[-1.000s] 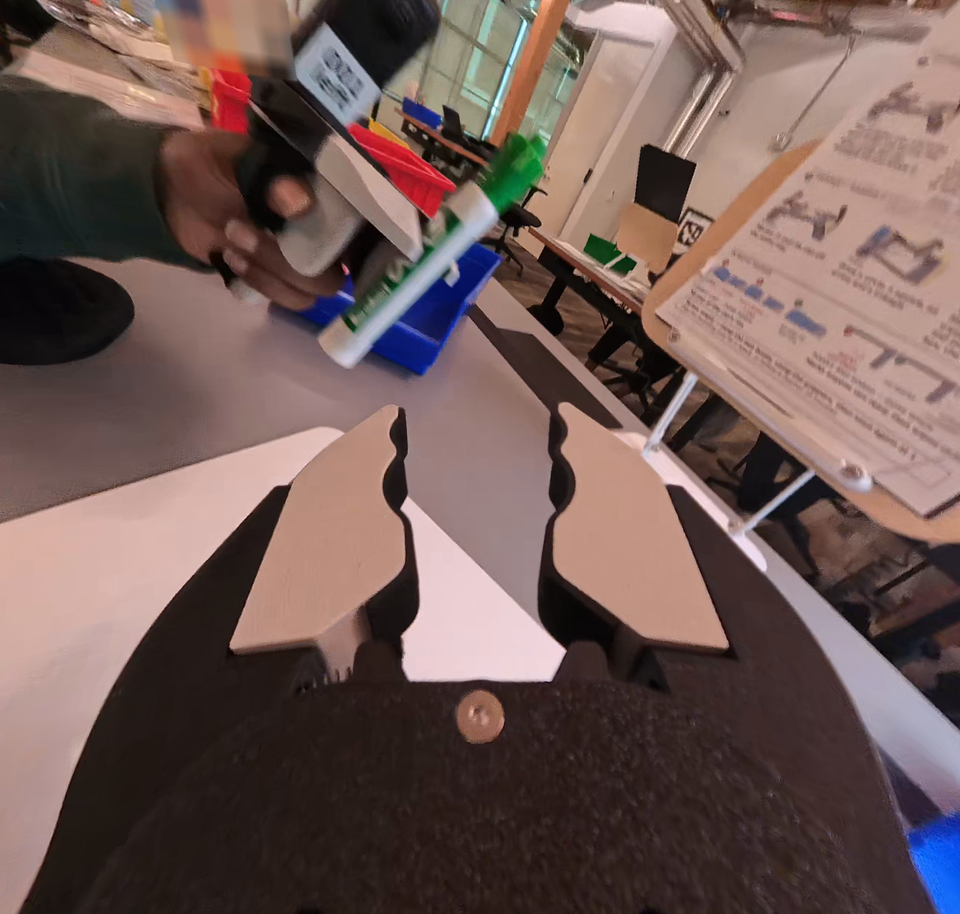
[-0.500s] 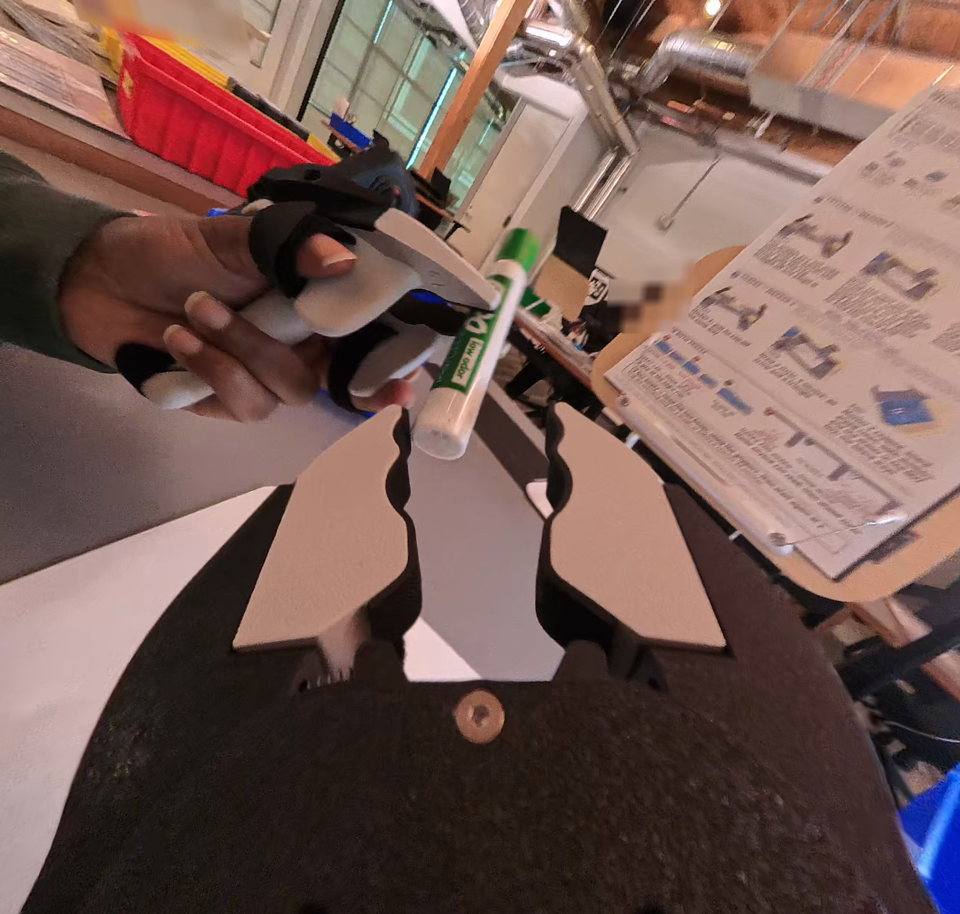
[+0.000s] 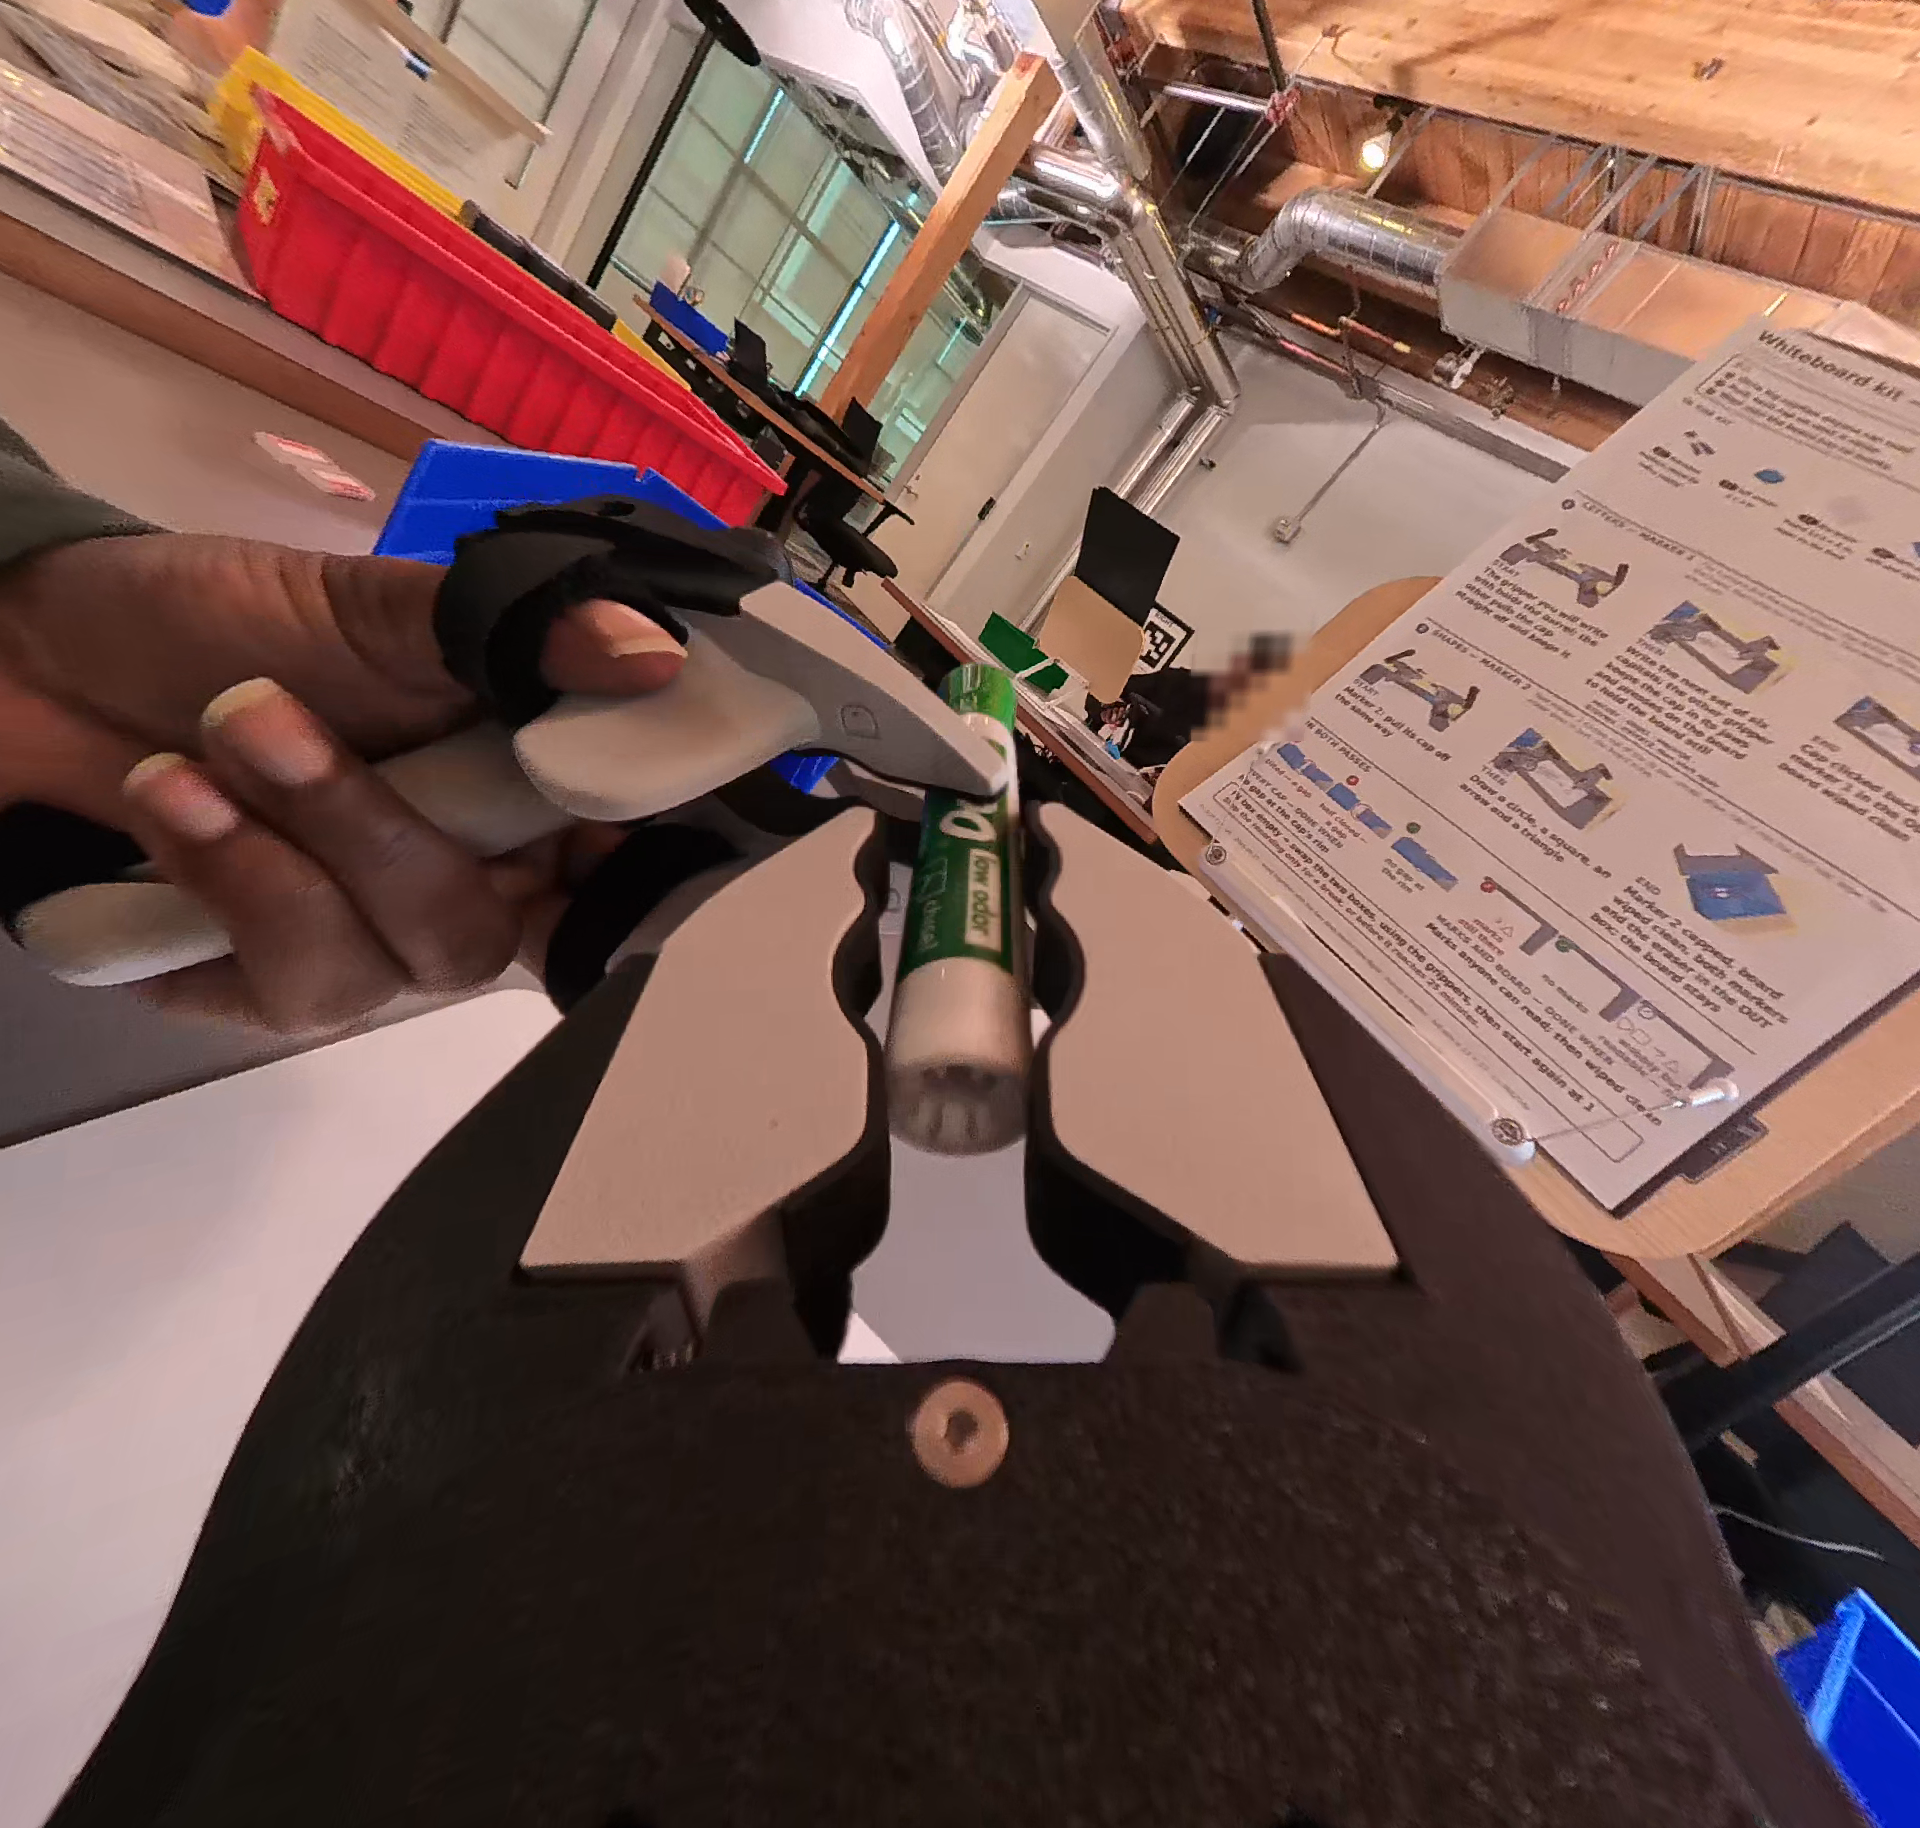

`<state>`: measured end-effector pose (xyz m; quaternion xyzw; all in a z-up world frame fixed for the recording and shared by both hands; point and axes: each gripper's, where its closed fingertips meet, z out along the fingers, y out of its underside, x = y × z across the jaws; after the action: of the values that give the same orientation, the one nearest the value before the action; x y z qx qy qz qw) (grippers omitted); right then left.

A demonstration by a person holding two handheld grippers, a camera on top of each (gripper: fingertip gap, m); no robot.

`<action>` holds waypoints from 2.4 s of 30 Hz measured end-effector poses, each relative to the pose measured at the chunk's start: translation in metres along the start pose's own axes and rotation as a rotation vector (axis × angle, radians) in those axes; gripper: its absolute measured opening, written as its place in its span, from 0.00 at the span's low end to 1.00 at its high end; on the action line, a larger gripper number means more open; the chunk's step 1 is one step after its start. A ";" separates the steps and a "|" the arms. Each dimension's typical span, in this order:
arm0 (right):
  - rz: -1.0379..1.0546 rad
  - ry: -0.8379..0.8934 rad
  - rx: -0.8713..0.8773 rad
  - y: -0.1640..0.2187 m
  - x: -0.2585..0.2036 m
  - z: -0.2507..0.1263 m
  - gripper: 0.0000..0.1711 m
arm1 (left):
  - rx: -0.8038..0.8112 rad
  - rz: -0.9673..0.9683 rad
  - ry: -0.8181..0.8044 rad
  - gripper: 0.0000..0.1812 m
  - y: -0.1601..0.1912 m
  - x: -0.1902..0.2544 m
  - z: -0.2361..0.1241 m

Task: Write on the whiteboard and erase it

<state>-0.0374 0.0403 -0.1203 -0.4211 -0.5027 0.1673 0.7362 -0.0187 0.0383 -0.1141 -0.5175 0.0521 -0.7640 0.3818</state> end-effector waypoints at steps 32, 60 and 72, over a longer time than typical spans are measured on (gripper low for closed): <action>0.861 -0.570 0.113 0.001 -0.004 -0.031 0.11 | -0.468 0.469 -0.069 0.03 0.024 -0.007 -0.023; 0.651 -0.393 -0.003 0.013 0.045 -0.037 0.02 | -0.725 0.652 -0.315 0.24 0.087 -0.076 -0.020; -0.005 -0.887 -0.872 0.159 -0.032 -0.072 0.26 | -0.660 0.697 -0.400 0.18 0.045 -0.079 -0.038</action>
<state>0.0407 0.0800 -0.2748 -0.5723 -0.7837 0.1039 0.2178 -0.0128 0.0457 -0.2122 -0.6981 0.3856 -0.4206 0.4325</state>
